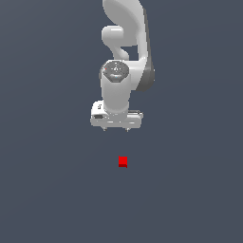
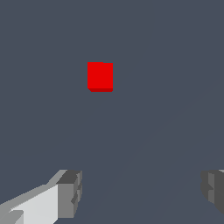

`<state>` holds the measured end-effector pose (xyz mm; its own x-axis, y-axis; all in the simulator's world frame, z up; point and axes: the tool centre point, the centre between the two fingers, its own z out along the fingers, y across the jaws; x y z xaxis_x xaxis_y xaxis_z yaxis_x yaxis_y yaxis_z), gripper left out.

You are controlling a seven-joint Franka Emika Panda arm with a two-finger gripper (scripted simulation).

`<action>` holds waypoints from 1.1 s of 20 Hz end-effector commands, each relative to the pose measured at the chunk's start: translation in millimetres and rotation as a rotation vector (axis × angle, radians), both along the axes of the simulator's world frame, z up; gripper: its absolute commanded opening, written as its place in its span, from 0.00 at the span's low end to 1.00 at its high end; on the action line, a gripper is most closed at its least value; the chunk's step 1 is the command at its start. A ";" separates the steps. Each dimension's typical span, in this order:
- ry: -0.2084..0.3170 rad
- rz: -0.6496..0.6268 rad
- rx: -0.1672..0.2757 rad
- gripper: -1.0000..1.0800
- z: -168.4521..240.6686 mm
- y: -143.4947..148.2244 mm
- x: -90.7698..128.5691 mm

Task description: Pick up the red cube and move it to a goal position.

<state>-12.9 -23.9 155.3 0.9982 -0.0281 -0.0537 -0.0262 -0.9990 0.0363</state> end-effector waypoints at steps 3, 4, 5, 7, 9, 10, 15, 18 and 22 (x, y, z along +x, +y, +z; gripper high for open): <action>0.000 0.000 0.000 0.96 -1.0 0.2 0.6; -0.001 0.000 0.000 0.96 -2.0 0.4 1.2; -0.001 0.000 0.001 0.96 -3.3 0.7 2.1; -0.003 0.000 0.002 0.96 -7.5 1.5 4.7; -0.005 0.000 0.003 0.96 -13.4 2.8 8.4; -0.006 0.000 0.004 0.96 -16.8 3.5 10.6; -0.015 -0.001 0.010 0.96 -40.0 8.5 25.7; -0.022 -0.002 0.015 0.96 -57.8 12.4 37.7; -0.033 -0.002 0.022 0.96 -83.9 18.4 56.2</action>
